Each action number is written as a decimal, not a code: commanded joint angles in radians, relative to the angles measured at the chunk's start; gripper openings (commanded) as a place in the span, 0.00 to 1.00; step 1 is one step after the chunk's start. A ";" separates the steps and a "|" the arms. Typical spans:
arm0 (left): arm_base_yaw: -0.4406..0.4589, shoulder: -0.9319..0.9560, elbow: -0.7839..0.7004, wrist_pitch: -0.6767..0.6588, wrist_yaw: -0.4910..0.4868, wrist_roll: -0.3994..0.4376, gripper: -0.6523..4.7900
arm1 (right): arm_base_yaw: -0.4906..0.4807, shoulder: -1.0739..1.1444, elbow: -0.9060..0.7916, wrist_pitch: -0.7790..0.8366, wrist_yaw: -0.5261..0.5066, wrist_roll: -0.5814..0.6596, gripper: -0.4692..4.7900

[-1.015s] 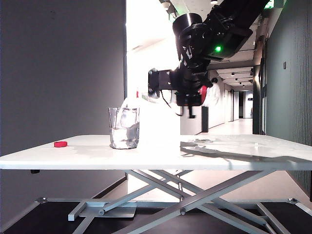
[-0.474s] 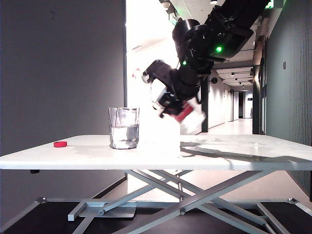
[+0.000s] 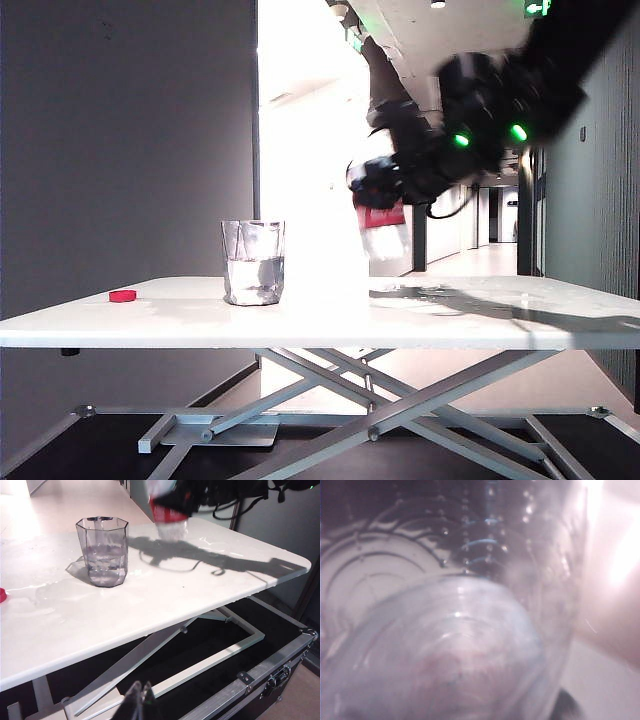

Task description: Pick up the mineral water bottle on the table and pour water into the mug until it's half full.

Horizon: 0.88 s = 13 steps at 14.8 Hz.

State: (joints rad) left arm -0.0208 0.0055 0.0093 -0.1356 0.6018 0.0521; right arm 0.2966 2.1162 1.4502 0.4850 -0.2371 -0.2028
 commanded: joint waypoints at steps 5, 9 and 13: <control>0.000 0.001 0.001 -0.005 0.005 0.048 0.11 | -0.035 0.156 0.004 0.277 -0.261 0.143 0.43; 0.000 0.001 0.001 -0.004 0.005 0.049 0.11 | -0.039 0.158 0.003 0.275 -0.269 0.087 0.57; 0.000 0.001 0.001 -0.004 0.006 0.048 0.11 | -0.050 0.158 0.003 0.267 -0.326 0.087 0.99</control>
State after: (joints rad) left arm -0.0208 0.0055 0.0093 -0.1352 0.6014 0.0971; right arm 0.2474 2.2826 1.4490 0.7391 -0.5514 -0.1162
